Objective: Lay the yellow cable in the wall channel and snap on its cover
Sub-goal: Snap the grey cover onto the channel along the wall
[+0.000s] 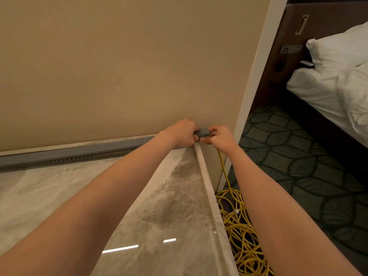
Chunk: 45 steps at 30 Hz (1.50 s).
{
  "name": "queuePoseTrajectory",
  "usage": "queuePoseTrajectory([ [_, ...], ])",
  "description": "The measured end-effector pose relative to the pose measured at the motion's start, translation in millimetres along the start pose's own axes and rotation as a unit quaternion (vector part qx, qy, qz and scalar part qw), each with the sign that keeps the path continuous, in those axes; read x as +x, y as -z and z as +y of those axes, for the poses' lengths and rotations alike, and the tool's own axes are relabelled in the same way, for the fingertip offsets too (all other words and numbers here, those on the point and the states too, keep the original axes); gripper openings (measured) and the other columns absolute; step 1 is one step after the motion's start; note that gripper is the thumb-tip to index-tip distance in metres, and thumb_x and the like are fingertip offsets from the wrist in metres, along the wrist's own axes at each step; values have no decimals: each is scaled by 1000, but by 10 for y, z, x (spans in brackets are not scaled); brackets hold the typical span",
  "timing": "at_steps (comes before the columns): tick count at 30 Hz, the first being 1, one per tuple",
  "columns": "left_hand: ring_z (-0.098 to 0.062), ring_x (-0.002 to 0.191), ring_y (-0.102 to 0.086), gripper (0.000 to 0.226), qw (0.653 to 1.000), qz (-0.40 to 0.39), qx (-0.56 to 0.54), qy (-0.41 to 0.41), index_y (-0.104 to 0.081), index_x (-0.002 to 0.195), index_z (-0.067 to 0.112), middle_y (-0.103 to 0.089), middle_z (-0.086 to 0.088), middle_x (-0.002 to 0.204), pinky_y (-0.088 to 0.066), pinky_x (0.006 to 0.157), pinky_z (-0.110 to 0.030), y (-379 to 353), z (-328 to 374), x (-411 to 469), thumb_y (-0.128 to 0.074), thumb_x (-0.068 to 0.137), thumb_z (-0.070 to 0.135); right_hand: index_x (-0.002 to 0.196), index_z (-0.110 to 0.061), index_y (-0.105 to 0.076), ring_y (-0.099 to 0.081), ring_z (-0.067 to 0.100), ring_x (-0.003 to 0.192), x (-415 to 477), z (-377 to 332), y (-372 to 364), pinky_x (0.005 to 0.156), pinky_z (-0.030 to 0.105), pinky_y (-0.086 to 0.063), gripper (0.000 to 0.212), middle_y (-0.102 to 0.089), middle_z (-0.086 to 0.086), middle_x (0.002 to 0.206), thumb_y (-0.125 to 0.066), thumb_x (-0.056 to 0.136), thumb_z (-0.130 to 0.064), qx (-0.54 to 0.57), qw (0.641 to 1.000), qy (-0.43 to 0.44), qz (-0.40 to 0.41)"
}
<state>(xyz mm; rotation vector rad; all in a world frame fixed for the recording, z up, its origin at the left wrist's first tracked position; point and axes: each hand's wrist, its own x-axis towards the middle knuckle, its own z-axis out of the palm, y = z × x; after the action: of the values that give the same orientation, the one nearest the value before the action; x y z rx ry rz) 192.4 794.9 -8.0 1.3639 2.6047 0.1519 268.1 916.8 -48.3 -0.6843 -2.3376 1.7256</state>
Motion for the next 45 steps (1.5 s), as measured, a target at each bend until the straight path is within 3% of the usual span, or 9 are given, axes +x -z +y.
queuePoseTrajectory([
  [3,-36,97,-61,21,1000,-2,13,4,-65,103,6,-67,-19,102,-43,72,-32,21,28,3,-54,90,17,116,8,-54,-55,19,87,-29,-8,4,52,2,-47,41,-63,21,96,-68,78,10,14,1000,-6,-5],
  [8,-36,99,-62,26,998,2,61,12,-65,110,7,-66,-20,106,-48,77,-35,24,70,13,-52,90,17,120,15,-53,-54,23,99,-22,-28,16,49,-3,-43,43,-57,35,124,-66,79,11,-12,1000,7,-11],
  [16,-37,97,-62,25,996,-9,87,17,-67,104,5,-67,-21,102,-45,71,-33,87,-56,-43,-53,88,17,117,9,-57,-43,3,60,50,-49,23,47,1,-38,38,-48,-2,64,-68,80,4,-68,998,0,-7],
  [21,-33,75,-54,11,998,-19,53,1,-59,76,9,-55,-14,75,-39,62,-30,146,-108,17,-57,82,17,110,7,-61,-42,6,59,38,-4,-17,60,16,-37,32,-44,-1,62,-67,79,7,-26,999,4,26],
  [23,-29,69,-50,18,999,-10,38,-12,-52,68,13,-54,-11,72,-39,60,-30,135,-116,58,-60,81,23,90,-3,-62,-41,6,60,40,3,-26,59,16,-36,17,-44,-1,63,-66,79,9,-19,1000,4,20],
  [29,-27,72,-50,29,998,-42,44,-29,-51,68,11,-53,-12,75,-43,65,-35,158,-82,164,-58,87,32,59,-21,-41,-38,6,58,120,23,1,56,22,-32,43,-43,-3,61,-65,77,10,-51,998,22,7],
  [34,-26,72,-50,23,995,-66,71,-15,-57,77,6,-42,-2,60,-37,62,-30,198,49,210,-60,88,26,59,-21,-40,-37,9,58,151,19,28,56,24,-30,42,-43,-3,59,-68,76,5,-62,998,11,-4],
  [38,-27,74,-51,30,996,-62,66,-17,-67,94,-3,-53,-11,77,-38,63,-30,194,112,210,-59,89,26,63,-21,-46,-49,12,69,147,5,46,63,25,-39,34,-51,-2,63,-71,77,-2,-71,997,-1,-14],
  [45,-25,78,-48,18,996,-65,54,-33,-52,78,8,-50,-10,78,-36,66,-30,171,3,229,-59,86,23,79,-15,-56,-52,19,87,138,17,27,76,30,-39,19,-59,6,81,-63,80,3,-70,996,37,-31],
])
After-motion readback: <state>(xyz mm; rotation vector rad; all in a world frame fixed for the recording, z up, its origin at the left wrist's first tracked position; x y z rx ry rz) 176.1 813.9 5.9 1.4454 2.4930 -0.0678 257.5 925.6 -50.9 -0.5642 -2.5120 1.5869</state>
